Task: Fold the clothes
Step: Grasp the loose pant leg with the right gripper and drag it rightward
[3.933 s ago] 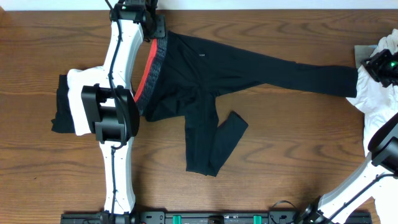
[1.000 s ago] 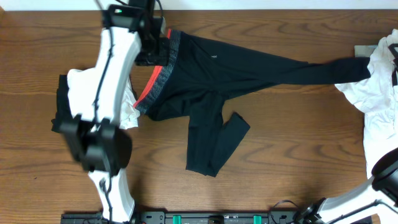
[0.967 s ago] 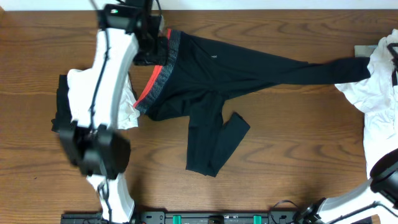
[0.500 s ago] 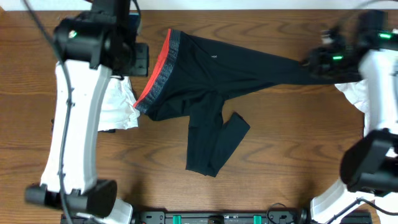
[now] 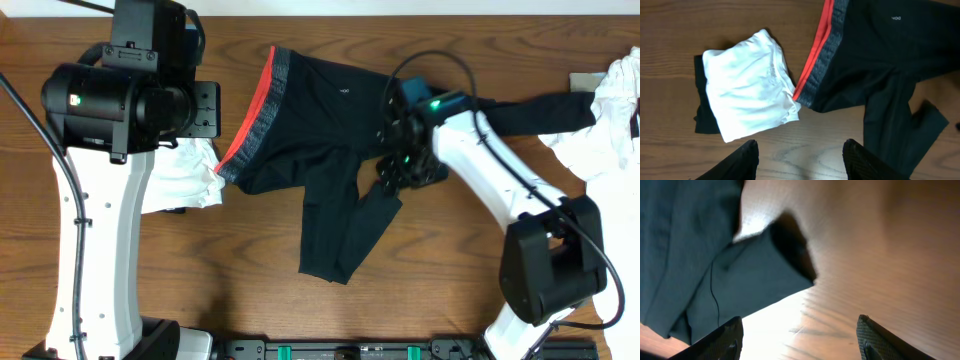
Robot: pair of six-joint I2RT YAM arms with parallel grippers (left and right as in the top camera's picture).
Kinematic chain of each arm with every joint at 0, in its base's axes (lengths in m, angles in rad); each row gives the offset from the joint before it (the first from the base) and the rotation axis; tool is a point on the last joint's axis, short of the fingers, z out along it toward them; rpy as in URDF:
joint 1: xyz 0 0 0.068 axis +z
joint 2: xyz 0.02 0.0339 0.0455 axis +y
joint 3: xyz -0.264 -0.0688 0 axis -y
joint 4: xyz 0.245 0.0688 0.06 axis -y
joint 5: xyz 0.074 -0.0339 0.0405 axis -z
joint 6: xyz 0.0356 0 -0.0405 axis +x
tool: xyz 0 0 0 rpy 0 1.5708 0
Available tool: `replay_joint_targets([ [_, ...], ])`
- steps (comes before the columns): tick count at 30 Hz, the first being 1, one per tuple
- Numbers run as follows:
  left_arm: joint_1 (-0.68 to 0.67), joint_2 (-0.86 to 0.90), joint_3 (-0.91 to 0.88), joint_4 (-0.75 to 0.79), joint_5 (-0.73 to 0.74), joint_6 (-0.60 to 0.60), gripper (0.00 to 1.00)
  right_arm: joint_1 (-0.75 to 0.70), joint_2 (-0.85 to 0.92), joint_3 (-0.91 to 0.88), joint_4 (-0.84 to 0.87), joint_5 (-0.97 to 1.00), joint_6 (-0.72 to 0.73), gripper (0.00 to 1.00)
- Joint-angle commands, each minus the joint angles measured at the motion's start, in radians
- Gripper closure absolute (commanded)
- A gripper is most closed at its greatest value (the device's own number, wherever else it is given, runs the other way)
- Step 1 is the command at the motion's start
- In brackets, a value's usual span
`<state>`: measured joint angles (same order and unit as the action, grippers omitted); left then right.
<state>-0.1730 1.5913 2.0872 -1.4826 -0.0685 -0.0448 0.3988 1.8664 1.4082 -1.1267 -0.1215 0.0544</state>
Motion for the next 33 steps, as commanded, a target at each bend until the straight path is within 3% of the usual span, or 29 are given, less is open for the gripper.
replay_joint_targets([
  [1,0.004,-0.005,0.008,0.006,-0.027,0.010,0.43,0.046,0.002,-0.055,0.037,-0.057,0.043,0.29],
  [9,0.004,-0.005,0.008,0.010,-0.027,0.010,0.43,0.103,0.002,-0.236,0.239,-0.077,0.245,0.26],
  [15,0.004,-0.005,0.008,0.010,-0.027,0.010,0.43,0.103,0.002,-0.313,0.330,-0.078,0.309,0.25],
  [17,0.004,-0.005,0.008,0.010,-0.027,0.010,0.43,0.103,0.002,-0.325,0.356,-0.078,0.313,0.35],
  [20,0.004,-0.005,0.008,0.011,-0.027,0.010,0.43,0.103,0.002,-0.325,0.372,-0.077,0.328,0.81],
  [22,0.004,-0.005,0.008,0.010,-0.027,0.010,0.43,0.097,-0.004,-0.321,0.363,-0.071,0.328,0.98],
  [26,0.004,-0.005,0.008,0.012,-0.027,0.010,0.43,0.055,-0.042,-0.283,0.247,-0.013,0.327,0.99],
  [33,0.004,-0.005,0.008,0.042,-0.027,0.010,0.42,-0.072,-0.168,-0.118,-0.177,0.092,0.322,0.99],
])
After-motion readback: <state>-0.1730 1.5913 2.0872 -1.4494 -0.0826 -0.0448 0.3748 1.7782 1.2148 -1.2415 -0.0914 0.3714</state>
